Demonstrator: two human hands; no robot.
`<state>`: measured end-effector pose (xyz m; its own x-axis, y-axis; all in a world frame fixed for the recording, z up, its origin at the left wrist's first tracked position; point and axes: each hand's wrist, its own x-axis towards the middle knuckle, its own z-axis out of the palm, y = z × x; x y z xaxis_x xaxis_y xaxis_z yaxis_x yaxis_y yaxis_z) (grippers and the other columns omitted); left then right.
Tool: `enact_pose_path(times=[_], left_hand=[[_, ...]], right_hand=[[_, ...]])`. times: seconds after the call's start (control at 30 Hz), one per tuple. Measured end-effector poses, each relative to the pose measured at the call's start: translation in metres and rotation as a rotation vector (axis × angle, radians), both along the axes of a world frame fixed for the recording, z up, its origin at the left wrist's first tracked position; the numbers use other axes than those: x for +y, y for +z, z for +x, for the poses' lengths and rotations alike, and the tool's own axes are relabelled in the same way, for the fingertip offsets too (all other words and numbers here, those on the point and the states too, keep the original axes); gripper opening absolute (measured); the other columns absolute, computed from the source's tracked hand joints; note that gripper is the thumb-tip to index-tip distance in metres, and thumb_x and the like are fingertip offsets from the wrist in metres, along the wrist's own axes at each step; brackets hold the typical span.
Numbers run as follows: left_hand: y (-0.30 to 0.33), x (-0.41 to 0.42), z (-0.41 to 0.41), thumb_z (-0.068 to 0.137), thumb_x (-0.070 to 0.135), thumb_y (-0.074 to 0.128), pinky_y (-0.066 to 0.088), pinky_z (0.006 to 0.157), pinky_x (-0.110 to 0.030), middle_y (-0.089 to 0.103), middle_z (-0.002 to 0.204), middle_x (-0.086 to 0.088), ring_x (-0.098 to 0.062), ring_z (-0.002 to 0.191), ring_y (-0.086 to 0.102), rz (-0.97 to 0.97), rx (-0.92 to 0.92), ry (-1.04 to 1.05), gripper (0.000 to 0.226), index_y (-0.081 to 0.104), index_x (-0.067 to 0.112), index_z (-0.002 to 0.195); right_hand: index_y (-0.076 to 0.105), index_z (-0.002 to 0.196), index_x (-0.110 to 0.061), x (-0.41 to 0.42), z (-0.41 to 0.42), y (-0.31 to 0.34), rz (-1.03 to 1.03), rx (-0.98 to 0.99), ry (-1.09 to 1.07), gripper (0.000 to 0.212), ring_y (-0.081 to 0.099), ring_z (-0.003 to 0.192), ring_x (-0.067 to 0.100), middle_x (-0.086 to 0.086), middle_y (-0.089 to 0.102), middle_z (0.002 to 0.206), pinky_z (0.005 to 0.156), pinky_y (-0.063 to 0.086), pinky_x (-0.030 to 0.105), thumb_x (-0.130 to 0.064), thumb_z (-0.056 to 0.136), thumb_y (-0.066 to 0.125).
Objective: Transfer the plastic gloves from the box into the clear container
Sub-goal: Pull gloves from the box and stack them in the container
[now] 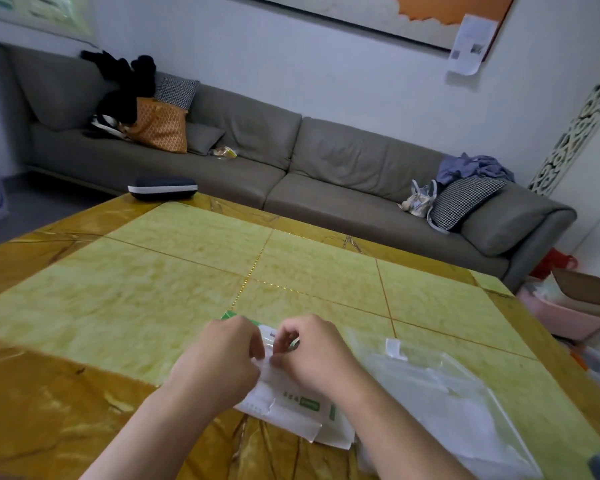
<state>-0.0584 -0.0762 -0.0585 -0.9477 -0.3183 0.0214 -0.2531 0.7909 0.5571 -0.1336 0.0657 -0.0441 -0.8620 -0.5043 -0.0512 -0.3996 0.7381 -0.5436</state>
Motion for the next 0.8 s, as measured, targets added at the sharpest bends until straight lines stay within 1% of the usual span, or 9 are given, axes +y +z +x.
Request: enact_pose_path(times=[0.07, 0.17, 0.3, 0.47, 0.53, 0.63, 0.67, 0.73, 0.8], left_hand=[[0.000, 0.000, 0.002, 0.076, 0.016, 0.059, 0.059, 0.071, -0.035, 0.060, 0.091, 0.011, -0.008, 0.078, 0.060, 0.016, 0.010, 0.023, 0.021, 0.058, 0.034, 0.086], [0.002, 0.001, 0.006, 0.077, 0.014, 0.057, 0.055, 0.065, -0.033, 0.056, 0.090, 0.009, -0.011, 0.076, 0.057, 0.013, -0.003, 0.037, 0.022, 0.049, 0.033, 0.085], [0.007, 0.007, 0.009, 0.083, 0.018, 0.055, 0.055, 0.068, -0.030, 0.057, 0.091, 0.008, -0.011, 0.078, 0.058, -0.022, -0.045, -0.001, 0.012, 0.055, 0.030, 0.087], [0.007, 0.009, 0.009, 0.088, 0.025, 0.054, 0.050, 0.068, -0.024, 0.057, 0.094, 0.012, -0.006, 0.085, 0.055, -0.072, -0.041, -0.034, 0.012, 0.060, 0.030, 0.097], [0.007, 0.010, 0.009, 0.086, 0.022, 0.055, 0.051, 0.069, -0.030, 0.059, 0.093, 0.009, -0.011, 0.085, 0.058, -0.089, -0.049, -0.023, 0.012, 0.061, 0.024, 0.095], [0.008, 0.012, 0.008, 0.086, 0.020, 0.056, 0.051, 0.064, -0.036, 0.061, 0.091, 0.003, -0.017, 0.082, 0.061, -0.085, -0.065, -0.023, 0.007, 0.060, 0.017, 0.090], [0.007, 0.011, 0.008, 0.087, 0.022, 0.058, 0.047, 0.061, -0.032, 0.058, 0.091, 0.004, -0.015, 0.080, 0.060, -0.062, -0.064, -0.015, 0.003, 0.056, 0.020, 0.088], [0.011, 0.012, 0.006, 0.087, 0.024, 0.064, 0.046, 0.059, -0.022, 0.056, 0.096, 0.007, -0.009, 0.077, 0.058, 0.089, 0.015, 0.011, 0.013, 0.053, 0.028, 0.094], [0.023, 0.015, 0.003, 0.087, 0.018, 0.068, 0.049, 0.060, -0.018, 0.066, 0.104, 0.006, -0.008, 0.083, 0.065, 0.441, 0.163, 0.022, 0.031, 0.059, 0.028, 0.115]], right_hand=[[0.069, 0.077, -0.024, 0.002, 0.001, 0.000, -0.062, -0.031, -0.044, 0.016, 0.065, 0.073, 0.006, -0.008, 0.073, 0.084, 0.061, 0.049, 0.020, -0.013, 0.088, 0.075], [0.066, 0.080, -0.021, 0.002, 0.003, 0.001, -0.210, -0.084, -0.128, 0.016, 0.068, 0.075, 0.010, -0.004, 0.075, 0.081, 0.066, 0.053, 0.026, -0.012, 0.092, 0.072], [0.070, 0.092, -0.019, 0.004, 0.002, 0.006, -0.456, -0.217, -0.227, 0.011, 0.068, 0.076, 0.010, -0.006, 0.075, 0.077, 0.073, 0.054, 0.029, -0.010, 0.097, 0.067], [0.079, 0.099, -0.016, 0.008, 0.003, 0.010, -0.697, -0.367, -0.200, 0.021, 0.063, 0.074, 0.011, -0.005, 0.068, 0.077, 0.076, 0.053, 0.030, -0.006, 0.101, 0.061], [0.081, 0.098, -0.013, 0.011, 0.001, 0.016, -0.874, -0.420, -0.201, 0.026, 0.061, 0.078, 0.015, 0.000, 0.069, 0.083, 0.077, 0.052, 0.033, -0.003, 0.102, 0.058], [0.079, 0.103, -0.003, 0.019, -0.005, 0.039, -1.275, -0.619, -0.201, 0.028, 0.061, 0.078, 0.021, 0.012, 0.069, 0.094, 0.077, 0.051, 0.034, 0.002, 0.102, 0.052], [0.079, 0.104, -0.002, 0.022, -0.006, 0.047, -1.361, -0.669, -0.199, 0.029, 0.062, 0.079, 0.024, 0.014, 0.069, 0.095, 0.078, 0.053, 0.036, 0.002, 0.102, 0.051], [0.081, 0.099, -0.005, 0.030, -0.005, 0.061, -1.443, -0.713, -0.198, 0.033, 0.066, 0.086, 0.031, 0.019, 0.068, 0.098, 0.079, 0.059, 0.042, 0.001, 0.103, 0.049], [0.081, 0.097, -0.005, 0.036, -0.001, 0.069, -1.465, -0.711, -0.225, 0.034, 0.069, 0.087, 0.034, 0.022, 0.070, 0.100, 0.080, 0.063, 0.044, 0.001, 0.104, 0.048]])
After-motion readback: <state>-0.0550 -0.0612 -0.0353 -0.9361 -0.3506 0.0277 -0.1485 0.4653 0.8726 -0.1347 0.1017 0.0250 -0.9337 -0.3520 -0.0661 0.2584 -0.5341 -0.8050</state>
